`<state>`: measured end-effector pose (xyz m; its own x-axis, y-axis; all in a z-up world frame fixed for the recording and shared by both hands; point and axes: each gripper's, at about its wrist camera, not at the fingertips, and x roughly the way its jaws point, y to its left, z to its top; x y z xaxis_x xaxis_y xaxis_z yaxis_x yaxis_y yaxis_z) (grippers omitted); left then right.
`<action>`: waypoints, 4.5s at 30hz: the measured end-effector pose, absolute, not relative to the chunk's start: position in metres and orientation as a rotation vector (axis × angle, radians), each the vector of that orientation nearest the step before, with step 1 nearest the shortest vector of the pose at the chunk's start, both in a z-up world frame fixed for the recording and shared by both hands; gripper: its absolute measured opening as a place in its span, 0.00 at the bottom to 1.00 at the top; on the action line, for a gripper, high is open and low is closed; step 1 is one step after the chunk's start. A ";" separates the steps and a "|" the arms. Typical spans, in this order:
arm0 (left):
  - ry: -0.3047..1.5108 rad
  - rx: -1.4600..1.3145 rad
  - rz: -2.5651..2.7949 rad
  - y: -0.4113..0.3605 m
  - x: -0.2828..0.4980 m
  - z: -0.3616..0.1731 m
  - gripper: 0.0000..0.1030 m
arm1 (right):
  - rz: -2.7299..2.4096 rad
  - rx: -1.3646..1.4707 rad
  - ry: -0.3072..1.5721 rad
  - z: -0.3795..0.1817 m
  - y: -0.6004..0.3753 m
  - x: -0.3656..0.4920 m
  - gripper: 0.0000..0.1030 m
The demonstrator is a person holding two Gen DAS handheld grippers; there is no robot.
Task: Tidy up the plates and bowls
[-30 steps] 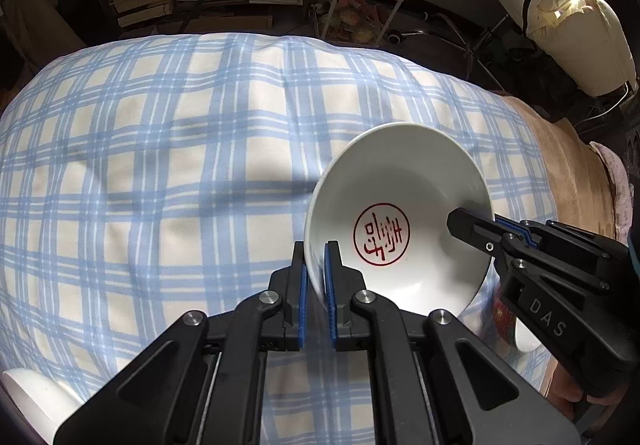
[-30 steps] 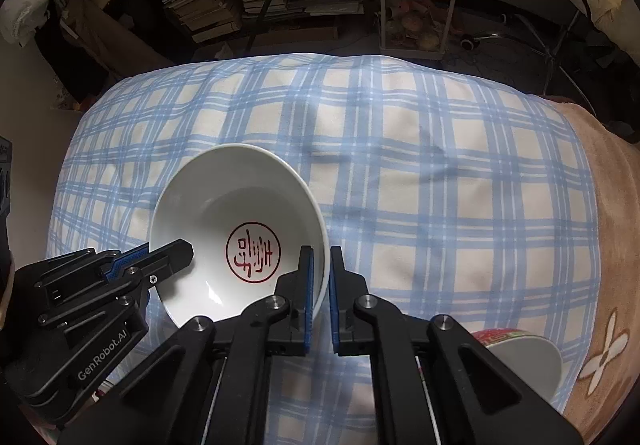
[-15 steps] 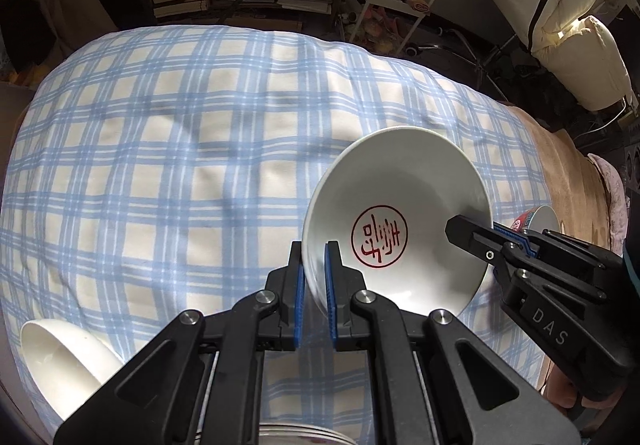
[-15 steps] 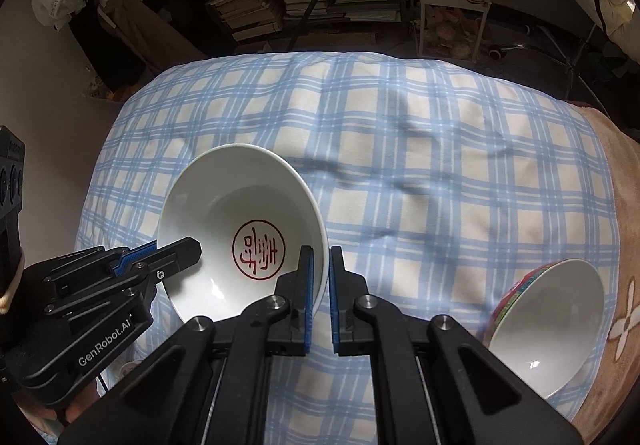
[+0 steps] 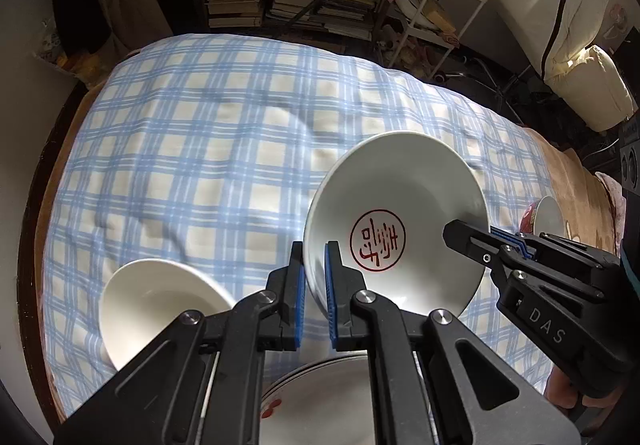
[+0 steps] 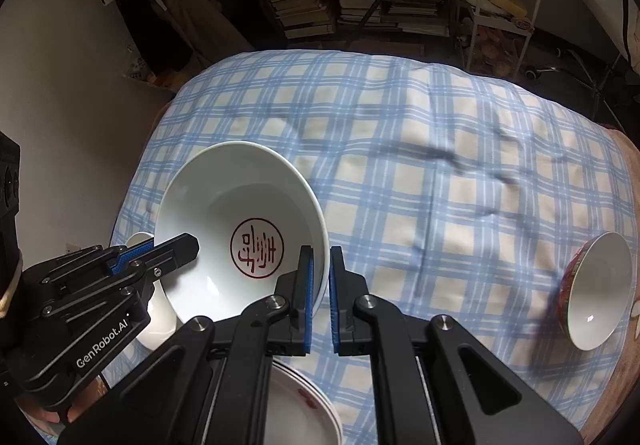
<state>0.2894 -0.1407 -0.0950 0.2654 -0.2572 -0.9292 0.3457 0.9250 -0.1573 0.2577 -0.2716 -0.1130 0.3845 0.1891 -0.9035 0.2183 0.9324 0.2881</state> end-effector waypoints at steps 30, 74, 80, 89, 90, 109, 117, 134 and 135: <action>1.165 -0.135 -0.249 0.033 0.212 -0.111 0.08 | 0.199 0.195 1.067 -0.112 -0.108 0.227 0.08; 1.250 -0.096 -0.214 0.025 0.235 -0.151 0.08 | 0.208 0.200 1.114 -0.165 -0.109 0.248 0.08; 1.264 -0.103 -0.227 0.024 0.237 -0.154 0.08 | 0.199 0.195 1.108 -0.166 -0.109 0.249 0.08; 1.280 -0.098 -0.233 0.023 0.240 -0.158 0.09 | 0.195 0.191 1.107 -0.167 -0.111 0.251 0.11; 1.282 -0.097 -0.235 0.023 0.240 -0.158 0.09 | 0.199 0.189 1.109 -0.167 -0.110 0.251 0.11; 1.279 -0.050 -0.242 0.018 0.241 -0.157 0.11 | 0.196 0.221 1.114 -0.169 -0.114 0.253 0.12; 1.250 -0.006 -0.237 0.014 0.242 -0.154 0.11 | 0.194 0.219 1.114 -0.170 -0.115 0.253 0.12; 1.203 0.070 -0.203 0.009 0.243 -0.148 0.11 | 0.200 0.228 1.167 -0.171 -0.112 0.254 0.19; 1.202 0.068 -0.202 0.009 0.243 -0.148 0.11 | 0.201 0.234 1.171 -0.172 -0.112 0.254 0.19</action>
